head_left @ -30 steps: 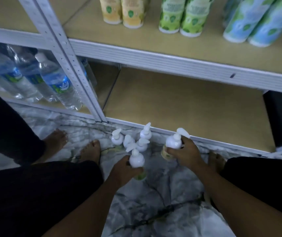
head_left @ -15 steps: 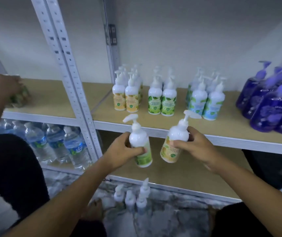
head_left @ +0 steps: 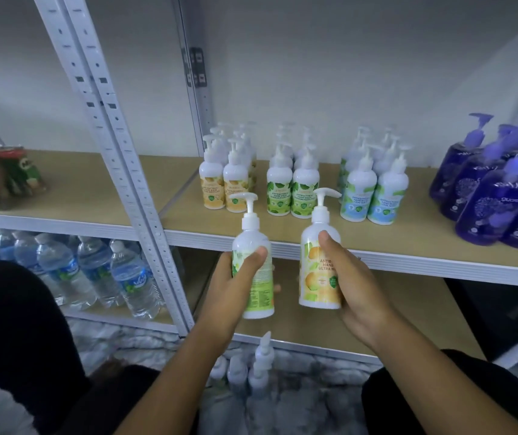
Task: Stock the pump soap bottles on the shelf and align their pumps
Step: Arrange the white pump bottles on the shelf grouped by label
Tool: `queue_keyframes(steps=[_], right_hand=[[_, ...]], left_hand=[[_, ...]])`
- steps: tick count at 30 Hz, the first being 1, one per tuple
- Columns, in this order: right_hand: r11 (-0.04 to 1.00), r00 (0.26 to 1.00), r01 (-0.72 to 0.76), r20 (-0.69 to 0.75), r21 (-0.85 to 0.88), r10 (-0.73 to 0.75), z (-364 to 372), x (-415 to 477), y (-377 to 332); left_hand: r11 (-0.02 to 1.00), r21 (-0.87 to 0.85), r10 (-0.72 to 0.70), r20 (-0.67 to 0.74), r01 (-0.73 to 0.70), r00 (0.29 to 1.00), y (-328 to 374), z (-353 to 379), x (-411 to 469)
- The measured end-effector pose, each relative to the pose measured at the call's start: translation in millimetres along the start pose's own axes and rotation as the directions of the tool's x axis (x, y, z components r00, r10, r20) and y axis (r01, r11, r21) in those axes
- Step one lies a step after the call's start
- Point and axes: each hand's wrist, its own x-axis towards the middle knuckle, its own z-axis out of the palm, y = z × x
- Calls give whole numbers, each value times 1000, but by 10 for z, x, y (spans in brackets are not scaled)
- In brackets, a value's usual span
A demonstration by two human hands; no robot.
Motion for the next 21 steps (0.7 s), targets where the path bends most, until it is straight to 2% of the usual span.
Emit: queue_keyframes(steps=[7, 13, 21], right_hand=[[993, 997, -73, 14, 94, 72, -10, 18, 104], [999, 1000, -7, -5, -45, 7, -74, 25, 205], [997, 999, 30, -40, -74, -33, -146, 38, 246]], left_hand=[[985, 43, -170, 10, 169, 985, -108, -54, 21], [977, 213, -16, -81, 33, 997, -129, -61, 31], [957, 290, 11, -88, 15, 996, -138, -56, 11]])
